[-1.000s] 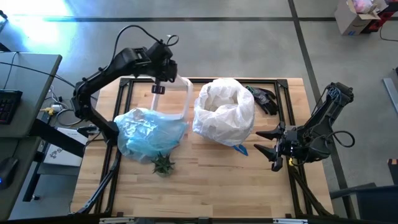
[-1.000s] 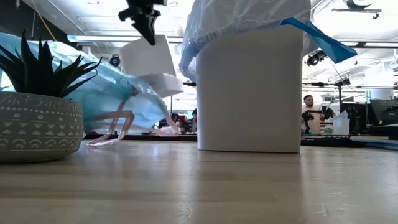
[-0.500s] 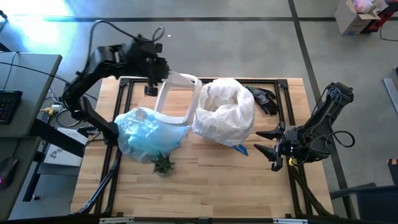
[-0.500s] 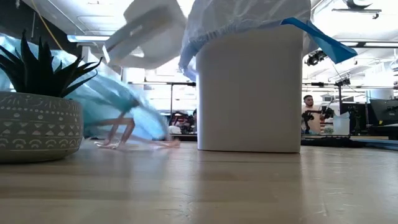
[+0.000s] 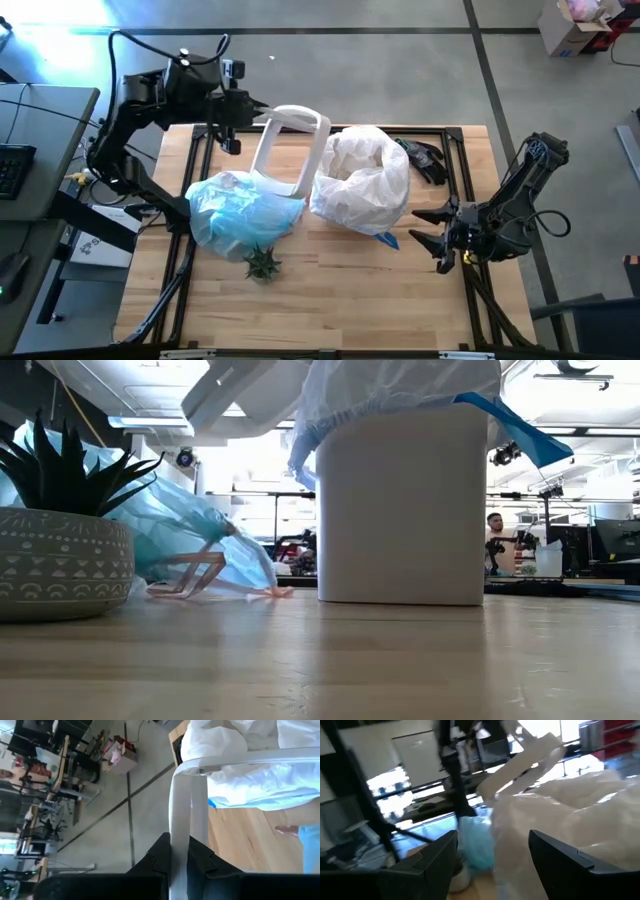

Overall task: Place trash/remove bag and relplace
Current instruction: Close the trash bin using the trash bin lid

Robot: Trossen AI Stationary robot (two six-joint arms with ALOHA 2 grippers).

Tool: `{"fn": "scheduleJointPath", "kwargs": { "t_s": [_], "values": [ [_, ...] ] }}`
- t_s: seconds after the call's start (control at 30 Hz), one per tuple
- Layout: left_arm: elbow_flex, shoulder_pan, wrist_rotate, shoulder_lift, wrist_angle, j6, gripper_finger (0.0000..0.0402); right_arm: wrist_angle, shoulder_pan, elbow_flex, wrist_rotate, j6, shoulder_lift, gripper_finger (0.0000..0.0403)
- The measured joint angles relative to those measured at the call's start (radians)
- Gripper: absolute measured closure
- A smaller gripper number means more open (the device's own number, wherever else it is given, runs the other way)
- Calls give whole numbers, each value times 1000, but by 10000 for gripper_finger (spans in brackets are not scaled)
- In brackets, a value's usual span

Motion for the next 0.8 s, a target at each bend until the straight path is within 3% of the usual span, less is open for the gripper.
{"fn": "scheduleJointPath", "kwargs": {
  "t_s": [0.13,0.37,0.6,0.8],
  "values": [
    [-1,-26,-19,2,2,9,395,0,-25,0,75,40,0,171],
    [0,-79,-65,2,-2,18,395,0,-88,0,56,89,0,171],
    [0,-107,-101,2,-13,19,395,0,-128,0,85,-64,0,171],
    [0,-112,-107,2,-28,50,395,0,-162,0,75,-69,0,171]
  ]
}}
